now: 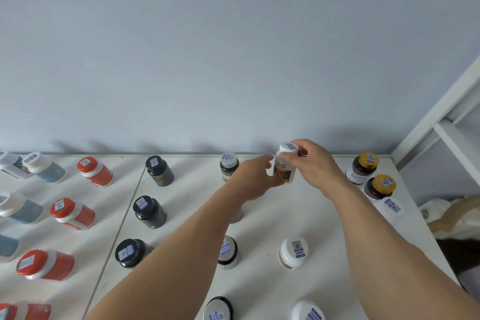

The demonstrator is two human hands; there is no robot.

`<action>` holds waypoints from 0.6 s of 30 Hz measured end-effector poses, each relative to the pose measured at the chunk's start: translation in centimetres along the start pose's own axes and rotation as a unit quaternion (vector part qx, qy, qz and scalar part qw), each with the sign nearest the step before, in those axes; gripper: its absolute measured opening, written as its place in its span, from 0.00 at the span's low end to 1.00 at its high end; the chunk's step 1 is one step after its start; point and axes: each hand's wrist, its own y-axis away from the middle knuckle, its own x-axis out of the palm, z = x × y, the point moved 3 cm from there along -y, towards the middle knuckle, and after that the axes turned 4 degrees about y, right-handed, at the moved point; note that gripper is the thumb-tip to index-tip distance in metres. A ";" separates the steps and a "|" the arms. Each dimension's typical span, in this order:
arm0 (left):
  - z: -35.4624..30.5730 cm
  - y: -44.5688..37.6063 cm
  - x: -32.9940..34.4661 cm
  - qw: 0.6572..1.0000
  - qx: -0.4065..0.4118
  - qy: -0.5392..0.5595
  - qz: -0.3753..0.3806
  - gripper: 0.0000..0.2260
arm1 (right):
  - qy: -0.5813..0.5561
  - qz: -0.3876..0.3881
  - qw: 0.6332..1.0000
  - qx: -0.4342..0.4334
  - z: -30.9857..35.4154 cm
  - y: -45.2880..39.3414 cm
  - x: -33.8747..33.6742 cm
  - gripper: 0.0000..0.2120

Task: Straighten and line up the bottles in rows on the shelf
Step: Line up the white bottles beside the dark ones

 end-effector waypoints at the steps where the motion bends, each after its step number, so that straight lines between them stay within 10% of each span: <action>1: -0.1 -0.1 0.0 1.000 0.001 0.019 0.009 0.24 | -0.011 -0.002 1.000 0.000 0.3 0.1 -0.2 0.16; 5: -0.1 -0.2 0.1 0.989 0.023 0.137 0.048 0.10 | -0.032 -0.008 0.999 0.018 1.1 0.7 -0.5 0.14; 18: 0.1 -0.8 -0.3 0.971 0.036 0.210 0.109 0.11 | -0.009 -0.029 0.999 0.020 2.0 1.0 -1.1 0.15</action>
